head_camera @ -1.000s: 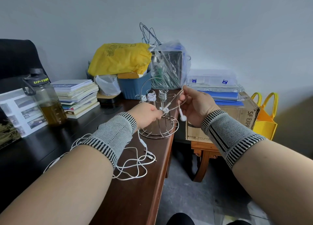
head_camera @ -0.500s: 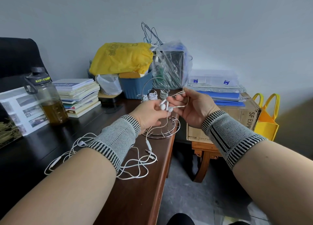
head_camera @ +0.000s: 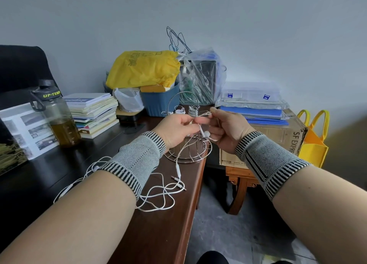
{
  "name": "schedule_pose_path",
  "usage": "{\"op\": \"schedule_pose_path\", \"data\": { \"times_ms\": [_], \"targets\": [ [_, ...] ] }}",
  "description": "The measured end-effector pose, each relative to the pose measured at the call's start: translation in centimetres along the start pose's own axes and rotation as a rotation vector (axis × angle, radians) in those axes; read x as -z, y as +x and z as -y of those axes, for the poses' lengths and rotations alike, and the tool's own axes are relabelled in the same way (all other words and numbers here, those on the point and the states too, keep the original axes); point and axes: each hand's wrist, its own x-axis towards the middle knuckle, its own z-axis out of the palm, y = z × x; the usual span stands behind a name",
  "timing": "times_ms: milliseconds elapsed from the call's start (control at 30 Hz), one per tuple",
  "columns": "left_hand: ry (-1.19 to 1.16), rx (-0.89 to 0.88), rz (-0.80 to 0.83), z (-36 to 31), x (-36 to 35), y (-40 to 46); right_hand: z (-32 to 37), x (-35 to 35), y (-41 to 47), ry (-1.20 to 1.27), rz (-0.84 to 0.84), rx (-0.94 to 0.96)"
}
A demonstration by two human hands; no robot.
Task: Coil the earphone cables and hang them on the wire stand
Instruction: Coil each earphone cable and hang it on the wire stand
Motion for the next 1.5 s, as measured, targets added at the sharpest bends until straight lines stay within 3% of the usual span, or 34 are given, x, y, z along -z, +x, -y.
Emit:
{"op": "schedule_pose_path", "data": {
  "times_ms": [67,233,433,733,967,1167,1267,1500],
  "targets": [
    [0.033,0.0,-0.02,0.0,0.0,0.1,0.1,0.3,0.0,-0.04,0.012,-0.003],
    [-0.166,0.137,0.039,-0.2,0.0,-0.3,-0.1,0.9,0.1,-0.065,0.015,0.0],
    [-0.133,0.144,0.067,-0.6,-0.9,-0.6,-0.2,0.2,0.2,-0.022,0.034,0.025],
    [0.077,0.175,0.187,-2.4,-0.5,-0.7,-0.1,0.4,0.4,-0.09,-0.122,0.049],
    [-0.15,0.314,0.093,-2.0,0.6,-0.3,-0.3,1.0,-0.1,-0.168,-0.07,0.009],
    [-0.251,0.415,0.141,-1.9,1.0,0.0,0.0,0.9,-0.2,-0.161,0.039,0.042],
    [-0.355,0.464,0.185,-2.1,1.2,0.1,-0.1,0.9,-0.3,-0.284,0.129,0.042],
    [-0.483,0.481,0.193,-2.0,1.4,-0.2,-0.9,0.7,-0.3,-0.517,0.106,0.004]
  ]
}}
